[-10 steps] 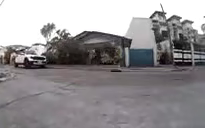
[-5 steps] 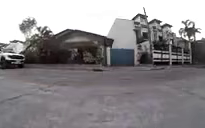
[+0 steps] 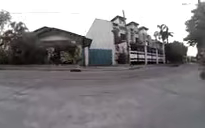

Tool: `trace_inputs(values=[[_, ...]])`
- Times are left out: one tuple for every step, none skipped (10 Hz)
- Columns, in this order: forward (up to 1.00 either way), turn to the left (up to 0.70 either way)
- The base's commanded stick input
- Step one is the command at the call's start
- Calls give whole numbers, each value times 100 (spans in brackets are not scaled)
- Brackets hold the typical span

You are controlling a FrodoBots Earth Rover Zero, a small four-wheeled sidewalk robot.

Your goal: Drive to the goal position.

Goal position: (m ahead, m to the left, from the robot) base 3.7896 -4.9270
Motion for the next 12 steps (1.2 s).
trace_inputs(values=[[0, -70], [0, -70], [0, -70], [0, -70], [0, -70], [0, -70], [0, -56], [0, -23], [0, 0], [26, 0], [65, 0], [70, 0]])
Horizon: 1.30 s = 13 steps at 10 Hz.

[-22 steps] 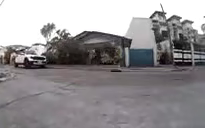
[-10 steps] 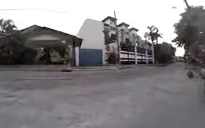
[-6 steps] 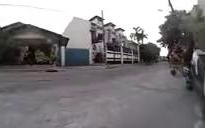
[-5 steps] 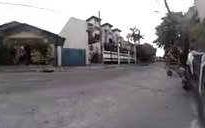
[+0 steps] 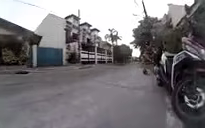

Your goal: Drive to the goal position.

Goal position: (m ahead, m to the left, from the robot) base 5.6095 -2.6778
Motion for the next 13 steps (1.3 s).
trace_inputs(values=[[70, 0], [84, 0], [85, 0], [85, 0], [94, 0], [100, 0], [100, 0], [100, 0], [100, 0], [100, -8], [100, -25], [100, -40], [100, -40]])
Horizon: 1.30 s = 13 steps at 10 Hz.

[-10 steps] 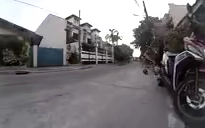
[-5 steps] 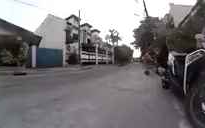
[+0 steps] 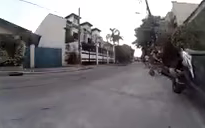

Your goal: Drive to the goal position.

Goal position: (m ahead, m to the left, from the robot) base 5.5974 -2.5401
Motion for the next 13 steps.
trace_inputs(values=[[100, -40], [100, -32], [100, -17], [100, -2], [100, 0], [100, 0], [100, 0], [100, 0], [100, 0], [100, 0], [100, 0], [100, 0], [100, 0]])
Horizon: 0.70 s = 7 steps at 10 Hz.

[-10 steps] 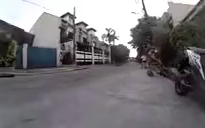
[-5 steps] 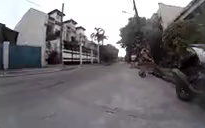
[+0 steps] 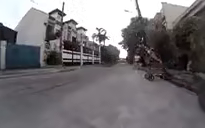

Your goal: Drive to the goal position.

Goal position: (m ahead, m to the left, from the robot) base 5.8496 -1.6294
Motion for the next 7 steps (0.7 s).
trace_inputs(values=[[100, -25], [100, -40], [100, -40], [100, -38], [100, -17], [100, 0], [100, 0]])
